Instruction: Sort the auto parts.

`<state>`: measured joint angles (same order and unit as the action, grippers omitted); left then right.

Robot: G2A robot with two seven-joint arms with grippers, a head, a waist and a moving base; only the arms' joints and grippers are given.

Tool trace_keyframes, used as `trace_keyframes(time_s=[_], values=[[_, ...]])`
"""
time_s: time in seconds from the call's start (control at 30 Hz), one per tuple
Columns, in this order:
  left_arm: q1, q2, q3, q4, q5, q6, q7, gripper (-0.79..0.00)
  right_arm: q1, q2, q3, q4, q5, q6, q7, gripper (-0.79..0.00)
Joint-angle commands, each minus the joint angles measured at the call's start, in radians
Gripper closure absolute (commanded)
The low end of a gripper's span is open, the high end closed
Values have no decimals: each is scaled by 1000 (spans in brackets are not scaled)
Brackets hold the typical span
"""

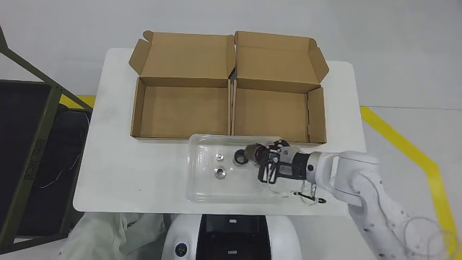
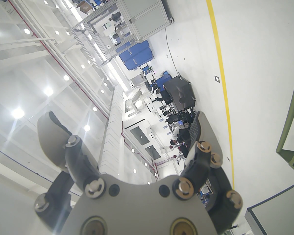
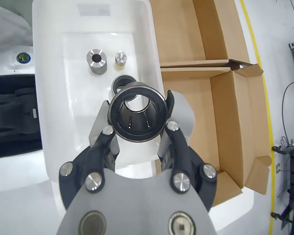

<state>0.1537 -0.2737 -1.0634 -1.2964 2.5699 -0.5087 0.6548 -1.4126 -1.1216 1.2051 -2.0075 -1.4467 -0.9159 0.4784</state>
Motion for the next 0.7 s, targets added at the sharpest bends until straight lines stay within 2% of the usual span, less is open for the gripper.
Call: trace_keyframes(time_s=[0.0,0.27,0.57,0.67], values=[[0,0,0,0,0,0,0,-785,24,-2,-13,66,1,6,-98,0],[0,0,0,0,0,0,0,-785,95,-11,-66,201,0,2,-388,0],[0,0,0,0,0,0,0,-785,127,-12,-84,190,-27,25,-624,0],[0,0,0,0,0,0,0,-785,126,-13,-82,160,-39,55,-743,0]])
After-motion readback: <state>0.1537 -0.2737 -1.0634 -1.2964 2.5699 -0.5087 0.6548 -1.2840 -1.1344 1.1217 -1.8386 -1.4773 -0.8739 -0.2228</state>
